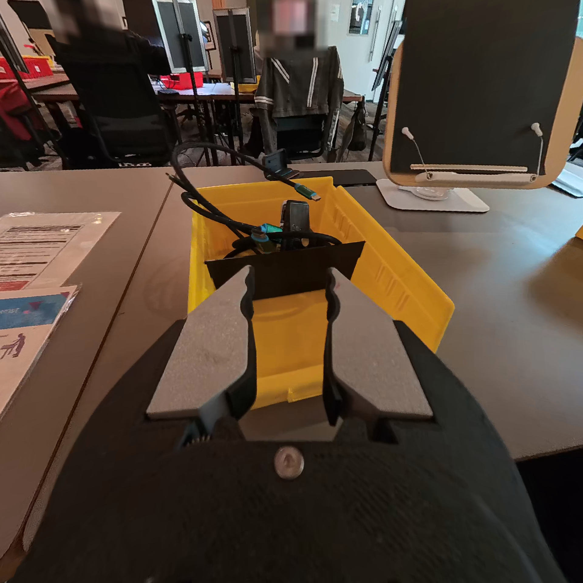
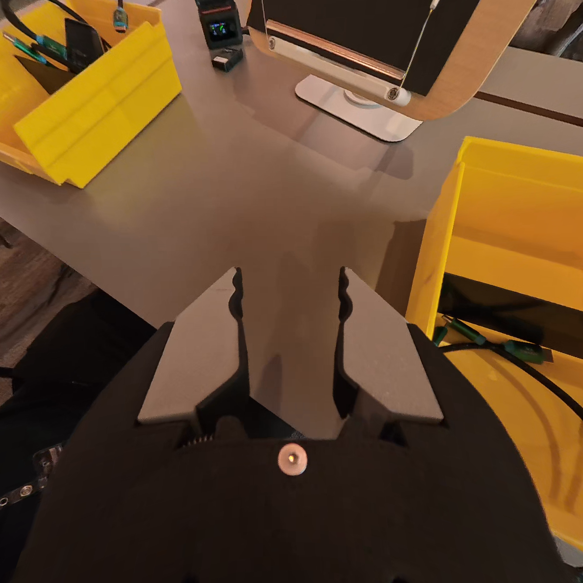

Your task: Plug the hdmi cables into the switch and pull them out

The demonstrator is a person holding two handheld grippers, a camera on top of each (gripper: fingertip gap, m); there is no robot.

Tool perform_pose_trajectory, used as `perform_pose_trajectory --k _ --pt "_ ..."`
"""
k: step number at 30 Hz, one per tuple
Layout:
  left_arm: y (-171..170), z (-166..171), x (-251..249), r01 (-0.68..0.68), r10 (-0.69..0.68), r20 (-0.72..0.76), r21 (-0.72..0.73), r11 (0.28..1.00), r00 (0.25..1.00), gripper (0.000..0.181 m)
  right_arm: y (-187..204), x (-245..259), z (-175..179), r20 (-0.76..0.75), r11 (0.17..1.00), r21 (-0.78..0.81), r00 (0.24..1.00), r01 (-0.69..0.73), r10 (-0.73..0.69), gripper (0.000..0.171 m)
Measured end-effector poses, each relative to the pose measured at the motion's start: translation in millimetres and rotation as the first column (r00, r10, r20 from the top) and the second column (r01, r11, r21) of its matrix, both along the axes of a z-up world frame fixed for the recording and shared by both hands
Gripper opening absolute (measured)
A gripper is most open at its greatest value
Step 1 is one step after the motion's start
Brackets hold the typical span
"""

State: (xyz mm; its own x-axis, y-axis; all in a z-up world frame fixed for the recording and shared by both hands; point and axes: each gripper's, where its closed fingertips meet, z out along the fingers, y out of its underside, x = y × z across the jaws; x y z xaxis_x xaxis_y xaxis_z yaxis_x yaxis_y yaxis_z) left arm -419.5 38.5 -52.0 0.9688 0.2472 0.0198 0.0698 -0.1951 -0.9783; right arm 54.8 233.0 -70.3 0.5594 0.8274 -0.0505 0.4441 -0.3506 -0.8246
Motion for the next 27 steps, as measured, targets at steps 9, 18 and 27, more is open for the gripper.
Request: perform_pose_trajectory --k 9,18,27 --pt "4 3 3 -0.039 0.040 -0.056 0.027 0.999 0.998 0.035 -10 -35 14 -0.082 0.995 0.038 0.992 -0.096 0.099 0.054" --pt "20 -17 0 -0.013 0.012 0.059 0.007 1.000 0.998 0.034 35 -98 -4 -0.017 0.949 0.281 0.989 -0.139 0.150 0.048" --pt "73 2 -51 -0.095 0.094 0.049 0.014 0.995 0.994 0.042 70 -162 -41 0.008 0.925 0.283 0.965 -0.253 0.262 0.053"
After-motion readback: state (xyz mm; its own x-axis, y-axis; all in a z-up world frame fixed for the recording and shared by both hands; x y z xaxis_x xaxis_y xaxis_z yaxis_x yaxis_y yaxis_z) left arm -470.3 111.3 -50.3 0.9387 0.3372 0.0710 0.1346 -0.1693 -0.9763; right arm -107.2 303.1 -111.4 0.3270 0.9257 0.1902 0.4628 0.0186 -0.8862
